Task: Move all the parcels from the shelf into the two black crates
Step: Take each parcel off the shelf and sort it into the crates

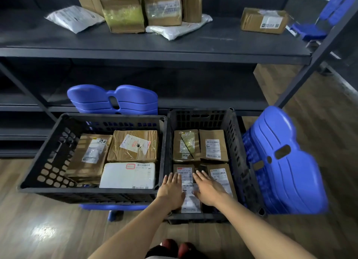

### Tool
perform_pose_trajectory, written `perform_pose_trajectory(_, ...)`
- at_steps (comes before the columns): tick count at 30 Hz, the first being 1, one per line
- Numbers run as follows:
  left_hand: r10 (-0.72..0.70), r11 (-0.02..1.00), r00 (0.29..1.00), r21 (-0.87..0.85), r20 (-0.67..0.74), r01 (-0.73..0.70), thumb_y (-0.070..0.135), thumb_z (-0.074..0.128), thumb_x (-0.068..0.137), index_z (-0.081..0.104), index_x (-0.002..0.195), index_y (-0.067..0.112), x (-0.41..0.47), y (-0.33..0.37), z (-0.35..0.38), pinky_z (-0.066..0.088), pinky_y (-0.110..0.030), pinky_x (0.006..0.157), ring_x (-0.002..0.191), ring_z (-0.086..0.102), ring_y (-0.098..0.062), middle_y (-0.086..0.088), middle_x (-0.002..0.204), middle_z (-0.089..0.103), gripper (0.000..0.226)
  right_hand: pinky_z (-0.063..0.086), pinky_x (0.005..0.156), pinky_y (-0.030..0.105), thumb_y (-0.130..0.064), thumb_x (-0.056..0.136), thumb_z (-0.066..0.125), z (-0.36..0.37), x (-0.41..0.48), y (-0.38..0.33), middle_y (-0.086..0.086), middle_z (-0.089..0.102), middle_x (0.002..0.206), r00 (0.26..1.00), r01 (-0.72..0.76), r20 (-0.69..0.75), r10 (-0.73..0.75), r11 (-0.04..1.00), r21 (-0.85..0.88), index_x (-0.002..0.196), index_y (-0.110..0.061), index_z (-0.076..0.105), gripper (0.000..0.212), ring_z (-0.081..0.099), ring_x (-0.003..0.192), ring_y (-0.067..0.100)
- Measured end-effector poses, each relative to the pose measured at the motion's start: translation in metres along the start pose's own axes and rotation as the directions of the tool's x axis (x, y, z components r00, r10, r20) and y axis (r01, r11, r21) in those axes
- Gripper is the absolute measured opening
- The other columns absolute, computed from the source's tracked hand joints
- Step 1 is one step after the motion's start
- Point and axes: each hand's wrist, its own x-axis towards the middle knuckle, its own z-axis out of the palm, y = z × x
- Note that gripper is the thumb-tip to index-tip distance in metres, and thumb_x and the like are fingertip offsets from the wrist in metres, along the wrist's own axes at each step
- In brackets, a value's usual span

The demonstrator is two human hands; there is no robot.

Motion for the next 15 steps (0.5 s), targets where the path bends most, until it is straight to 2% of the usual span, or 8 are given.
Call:
perform_pose_trajectory(5,-0.019,1.000,0.999,0.024,-0.034,0.020,0.034,0.032,0.101,0.006,0.151,0.000,-0.011,-0.010,-0.018,0.004,-0.040,0.122,0.148,0.008,-0.029,-0.014,0.160,0.013,0.066,0.008,0.121,0.036,-0.038,0.100,0.038,-0.018,-0.006,-0.009,0.004,0.001,0.162,0.999,0.004,-0.043,-0.006,0.999,-0.032,0.154,-0.013,0.005,0.068,-0.001,0.149,0.020)
perform_pose_trajectory(8,-0.041,0.999,0.995,-0.027,-0.095,0.039,0.036,0.036,0.100,0.010,0.151,0.002,-0.014,-0.020,-0.030,0.011,-0.038,0.120,0.148,0.013,-0.027,-0.012,0.159,0.016,0.067,0.008,0.121,0.036,-0.041,0.100,0.038,-0.031,-0.004,-0.016,0.003,0.003,0.162,0.996,0.014,-0.089,-0.016,1.000,-0.024,0.154,-0.015,0.006,0.067,0.001,0.149,0.020)
perform_pose_trajectory(12,-0.074,0.996,0.979,-0.071,-0.192,0.061,0.037,0.037,0.099,0.014,0.152,0.005,-0.017,-0.047,-0.051,0.022,-0.036,0.116,0.145,0.022,-0.027,-0.011,0.158,0.022,0.065,0.018,0.119,0.038,-0.044,0.099,0.039,-0.056,0.006,-0.030,0.001,0.007,0.161,0.985,0.031,-0.170,-0.035,0.999,-0.028,0.154,-0.019,0.010,0.067,0.008,0.148,0.020)
perform_pose_trajectory(15,-0.090,0.995,0.970,-0.071,-0.224,0.076,0.037,0.035,0.099,0.014,0.151,0.004,-0.020,-0.079,-0.071,0.023,-0.038,0.116,0.145,0.023,-0.029,-0.013,0.158,0.022,0.065,0.025,0.117,0.038,-0.046,0.098,0.038,-0.078,0.018,-0.047,0.002,0.010,0.161,0.980,0.040,-0.194,-0.052,0.997,-0.062,0.153,-0.018,0.011,0.067,0.013,0.148,0.021)
